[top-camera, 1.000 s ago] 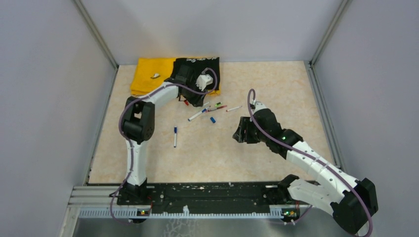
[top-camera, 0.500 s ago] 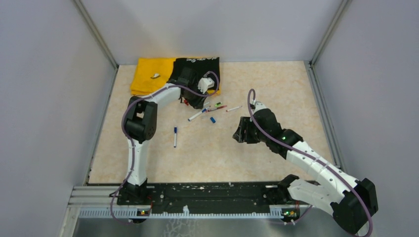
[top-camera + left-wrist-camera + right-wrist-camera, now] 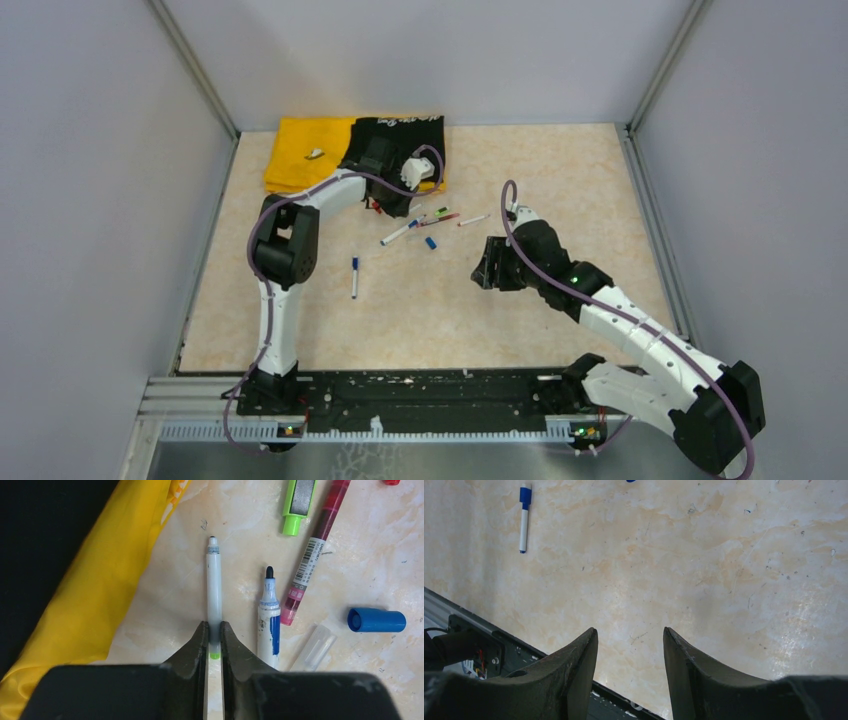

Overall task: Insert the pens into the pen caps
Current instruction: Pick up the pen from the center of the board.

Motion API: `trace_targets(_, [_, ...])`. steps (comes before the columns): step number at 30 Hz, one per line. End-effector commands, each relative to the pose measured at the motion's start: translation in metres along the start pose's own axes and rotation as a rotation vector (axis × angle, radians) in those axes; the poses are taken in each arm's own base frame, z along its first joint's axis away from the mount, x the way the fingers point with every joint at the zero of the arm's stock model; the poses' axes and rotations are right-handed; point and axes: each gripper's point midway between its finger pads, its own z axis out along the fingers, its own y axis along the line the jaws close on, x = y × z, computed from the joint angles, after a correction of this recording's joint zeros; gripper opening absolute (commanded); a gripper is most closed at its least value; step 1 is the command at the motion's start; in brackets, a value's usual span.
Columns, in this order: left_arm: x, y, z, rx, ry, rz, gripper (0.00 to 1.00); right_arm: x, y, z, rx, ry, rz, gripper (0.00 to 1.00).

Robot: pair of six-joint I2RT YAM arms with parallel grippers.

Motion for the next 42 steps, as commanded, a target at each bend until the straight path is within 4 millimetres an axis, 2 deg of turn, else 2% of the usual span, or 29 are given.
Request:
trace_targets(1, [0.015,-0.013,0.011,0.047,0.050,-0.004,0.10,-0.015,0.009,-0.005,-0.029,-0.049,0.004,0.50])
trace_targets(7, [-0.004,-0.007,-0.004,0.008,0.009,-0.015,0.07,-0.019,0.012,-0.007,-0.041,-0.065,0.009,0.50])
trace_targets(10, [-0.028,-0.007,-0.024,-0.004,-0.056,-0.032,0.07,-0.029,0.017,-0.009,-0.054,-0.111,0.042,0.50])
trace_targets(13, [-0.054,-0.014,-0.046,0.007,-0.137,-0.055,0.08,-0.046,0.018,-0.011,-0.050,-0.205,0.131,0.50])
trace_targets(16, [-0.076,-0.025,-0.069,0.024,-0.211,-0.095,0.11,-0.072,0.021,-0.020,-0.078,-0.355,0.267,0.50])
trace_targets(18, [-0.087,-0.035,-0.083,0.055,-0.264,-0.134,0.13,-0.091,0.030,-0.032,-0.159,-0.473,0.332,0.50])
trace_targets(20, [-0.098,-0.053,-0.097,0.128,-0.319,-0.171,0.15,-0.104,0.030,-0.040,-0.203,-0.571,0.401,0.49])
trace_targets(26, [-0.106,-0.116,-0.126,0.305,-0.402,-0.241,0.16,-0.124,0.014,-0.045,-0.142,-0.691,0.471,0.49])
trace_targets(31, [-0.097,-0.163,-0.130,0.400,-0.395,-0.278,0.16,-0.125,0.018,-0.036,-0.156,-0.679,0.467,0.49])
trace_targets(37, [-0.091,-0.199,-0.130,0.437,-0.376,-0.280,0.17,-0.113,0.022,-0.016,-0.176,-0.607,0.478,0.51])
trace_targets(42, [-0.090,-0.208,-0.128,0.433,-0.364,-0.277,0.17,-0.105,0.018,-0.003,-0.132,-0.552,0.488,0.51])
